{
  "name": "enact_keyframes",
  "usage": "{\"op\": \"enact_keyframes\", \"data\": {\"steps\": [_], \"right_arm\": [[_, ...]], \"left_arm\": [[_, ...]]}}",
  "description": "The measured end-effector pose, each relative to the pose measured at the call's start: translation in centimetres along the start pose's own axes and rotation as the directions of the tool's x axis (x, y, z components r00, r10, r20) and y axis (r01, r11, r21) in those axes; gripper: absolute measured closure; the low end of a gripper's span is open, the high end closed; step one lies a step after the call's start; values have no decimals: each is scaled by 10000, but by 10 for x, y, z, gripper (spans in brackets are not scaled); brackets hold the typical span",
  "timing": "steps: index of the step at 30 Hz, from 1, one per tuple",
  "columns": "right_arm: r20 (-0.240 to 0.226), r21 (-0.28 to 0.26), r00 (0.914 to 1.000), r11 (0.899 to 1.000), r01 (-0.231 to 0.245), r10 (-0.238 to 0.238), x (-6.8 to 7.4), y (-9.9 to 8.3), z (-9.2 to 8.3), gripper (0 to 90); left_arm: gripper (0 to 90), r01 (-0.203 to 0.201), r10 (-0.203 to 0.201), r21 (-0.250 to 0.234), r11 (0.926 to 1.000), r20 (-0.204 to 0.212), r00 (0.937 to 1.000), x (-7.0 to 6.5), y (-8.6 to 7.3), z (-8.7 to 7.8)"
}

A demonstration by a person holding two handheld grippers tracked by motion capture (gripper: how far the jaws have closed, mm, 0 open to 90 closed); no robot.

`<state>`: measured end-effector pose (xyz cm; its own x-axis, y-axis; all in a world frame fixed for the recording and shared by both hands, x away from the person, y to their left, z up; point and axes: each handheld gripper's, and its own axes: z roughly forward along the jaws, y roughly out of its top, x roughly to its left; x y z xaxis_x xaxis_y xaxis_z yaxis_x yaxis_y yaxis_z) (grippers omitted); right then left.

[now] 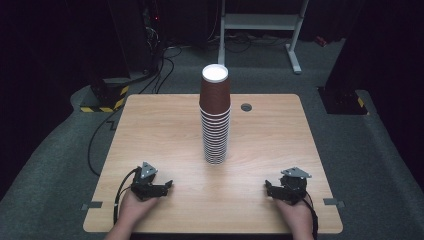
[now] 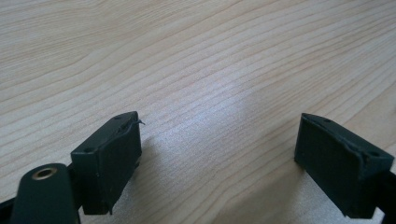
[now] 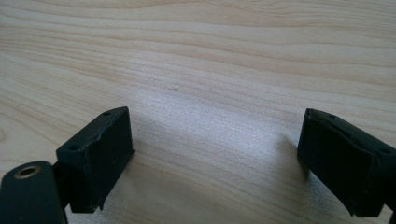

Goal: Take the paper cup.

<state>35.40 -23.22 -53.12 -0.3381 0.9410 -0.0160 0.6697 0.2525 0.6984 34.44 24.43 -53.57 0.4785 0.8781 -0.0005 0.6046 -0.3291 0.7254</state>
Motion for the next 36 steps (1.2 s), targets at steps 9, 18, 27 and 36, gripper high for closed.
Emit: {"op": "enact_keyframes", "data": {"steps": [9,18,27,36], "right_arm": [[-28,2,10000,10000,25,-25,0,0,0,97],[-21,4,10000,10000,17,-17,0,0,0,97],[-7,1,10000,10000,7,-7,0,0,0,98],[104,-15,9999,10000,-69,69,1,0,0,100]], "left_arm": [[151,73,-73,22,10000,-101,9999,-1,0,0],[161,49,-48,189,9998,-56,10000,-4,-1,-4],[152,164,-149,-389,9991,397,9991,-4,2,-9],[152,849,-630,-1420,9862,1522,9863,2,6,-21]]}}
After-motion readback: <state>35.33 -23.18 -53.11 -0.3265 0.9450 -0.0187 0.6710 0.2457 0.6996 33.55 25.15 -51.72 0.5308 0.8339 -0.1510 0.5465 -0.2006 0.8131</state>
